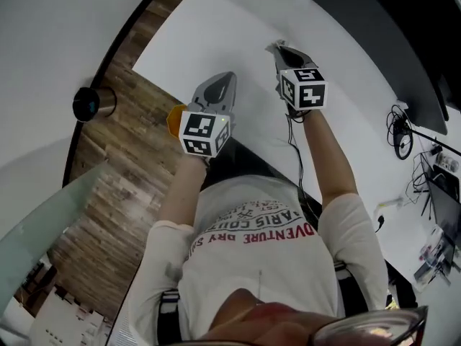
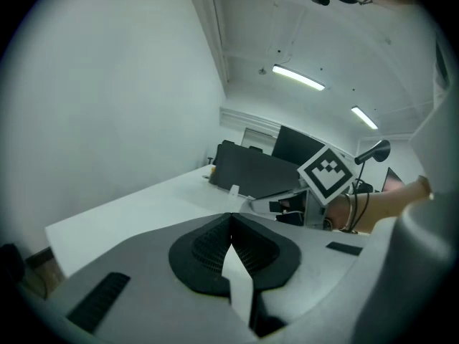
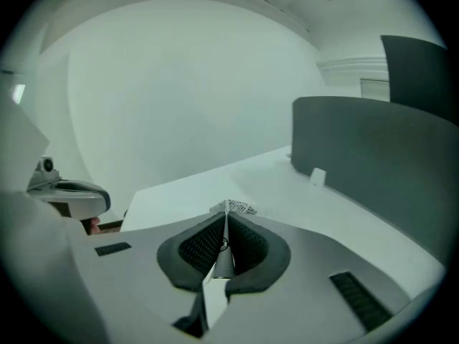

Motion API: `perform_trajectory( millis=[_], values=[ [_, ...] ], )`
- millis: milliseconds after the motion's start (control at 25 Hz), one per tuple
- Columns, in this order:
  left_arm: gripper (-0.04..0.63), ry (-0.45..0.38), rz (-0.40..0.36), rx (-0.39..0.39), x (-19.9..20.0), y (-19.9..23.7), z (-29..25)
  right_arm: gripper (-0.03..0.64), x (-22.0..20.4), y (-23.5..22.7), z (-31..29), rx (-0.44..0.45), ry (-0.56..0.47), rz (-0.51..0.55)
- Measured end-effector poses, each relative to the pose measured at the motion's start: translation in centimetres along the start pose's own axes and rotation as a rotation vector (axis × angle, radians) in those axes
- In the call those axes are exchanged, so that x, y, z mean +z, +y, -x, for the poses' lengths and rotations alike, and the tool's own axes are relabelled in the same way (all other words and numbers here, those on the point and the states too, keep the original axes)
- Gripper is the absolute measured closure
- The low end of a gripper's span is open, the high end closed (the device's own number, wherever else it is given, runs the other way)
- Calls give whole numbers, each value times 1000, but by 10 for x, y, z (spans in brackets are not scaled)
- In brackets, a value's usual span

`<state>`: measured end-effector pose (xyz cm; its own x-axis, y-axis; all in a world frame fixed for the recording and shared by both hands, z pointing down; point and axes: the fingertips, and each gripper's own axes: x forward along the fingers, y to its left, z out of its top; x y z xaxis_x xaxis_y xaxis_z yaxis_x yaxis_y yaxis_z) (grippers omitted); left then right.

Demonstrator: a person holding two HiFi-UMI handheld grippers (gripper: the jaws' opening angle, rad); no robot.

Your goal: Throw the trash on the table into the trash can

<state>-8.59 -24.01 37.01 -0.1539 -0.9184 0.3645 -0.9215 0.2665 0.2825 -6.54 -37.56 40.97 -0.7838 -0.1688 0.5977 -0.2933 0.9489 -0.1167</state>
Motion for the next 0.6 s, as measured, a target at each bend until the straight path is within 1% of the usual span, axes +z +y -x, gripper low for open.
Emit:
perform_trajectory(
  millis=[200, 320, 480, 600],
  values=[
    [572, -36, 74, 175, -28, 71, 106, 586, 0, 158, -20, 192, 9, 111],
    [572, -48, 122, 282, -52, 112, 170, 586, -10, 251, -31, 314, 24, 172],
    [572, -49, 210, 439, -98, 161, 252, 586, -57, 354, -54, 460, 113, 251],
    [572, -42, 272, 528, -138, 193, 299, 586, -107, 407, -77, 520, 196, 308]
  ],
)
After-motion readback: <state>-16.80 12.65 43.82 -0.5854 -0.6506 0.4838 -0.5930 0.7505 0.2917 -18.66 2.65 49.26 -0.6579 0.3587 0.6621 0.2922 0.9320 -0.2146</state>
